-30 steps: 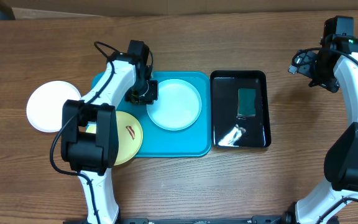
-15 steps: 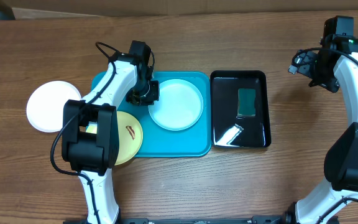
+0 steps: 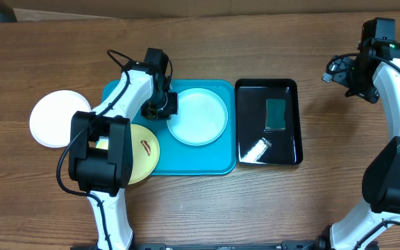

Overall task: Clean dirty plates on tray and stack at the side
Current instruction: 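Lift the light-blue plate with the left gripper off the tray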

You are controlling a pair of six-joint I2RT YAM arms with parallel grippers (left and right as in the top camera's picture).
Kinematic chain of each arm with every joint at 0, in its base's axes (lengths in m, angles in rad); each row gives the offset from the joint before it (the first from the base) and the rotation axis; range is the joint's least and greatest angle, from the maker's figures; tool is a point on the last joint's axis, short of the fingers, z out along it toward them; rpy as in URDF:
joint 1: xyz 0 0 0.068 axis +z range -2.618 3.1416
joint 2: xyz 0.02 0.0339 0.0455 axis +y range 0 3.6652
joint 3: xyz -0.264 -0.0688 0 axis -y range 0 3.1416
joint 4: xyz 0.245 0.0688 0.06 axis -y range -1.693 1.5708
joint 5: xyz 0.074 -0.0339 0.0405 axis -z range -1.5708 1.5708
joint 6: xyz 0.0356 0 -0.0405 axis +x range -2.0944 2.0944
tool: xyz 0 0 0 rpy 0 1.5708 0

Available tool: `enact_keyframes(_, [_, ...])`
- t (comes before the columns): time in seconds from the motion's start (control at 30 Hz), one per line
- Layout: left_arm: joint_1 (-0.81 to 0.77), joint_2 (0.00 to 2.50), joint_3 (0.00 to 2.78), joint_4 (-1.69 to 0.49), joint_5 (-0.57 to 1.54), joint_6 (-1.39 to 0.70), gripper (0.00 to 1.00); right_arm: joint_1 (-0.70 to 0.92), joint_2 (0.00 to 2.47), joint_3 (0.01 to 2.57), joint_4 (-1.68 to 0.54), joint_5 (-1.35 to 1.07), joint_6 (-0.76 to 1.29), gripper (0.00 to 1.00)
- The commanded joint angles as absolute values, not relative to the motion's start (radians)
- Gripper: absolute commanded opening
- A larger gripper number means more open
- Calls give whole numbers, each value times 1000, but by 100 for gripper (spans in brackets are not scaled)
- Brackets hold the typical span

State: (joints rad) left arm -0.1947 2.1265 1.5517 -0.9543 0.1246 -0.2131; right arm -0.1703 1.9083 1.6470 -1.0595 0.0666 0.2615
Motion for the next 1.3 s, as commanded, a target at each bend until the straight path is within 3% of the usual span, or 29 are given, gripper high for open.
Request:
enact_keyframes(0.0, [-185, 2131, 1596, -995, 91, -224, 4, -172, 1891, 1655, -1056, 66, 270, 100])
enact_keyframes(0.2, [-177, 2131, 1717, -1093, 7, -224, 4, -172, 1891, 1655, -1056, 66, 270, 100])
enact_keyframes(0.57, [-177, 2131, 1847, -1181, 33, -204, 4, -172, 1891, 1655, -1056, 66, 270, 100])
enact_keyframes(0.87, [-185, 2131, 2134, -1366, 44, -206, 4, -172, 1891, 1655, -1056, 66, 270, 100])
enact_keyframes(1.27, [-381, 2131, 2266, -1393, -105, -268, 4, -172, 1891, 1655, -1056, 66, 270, 100])
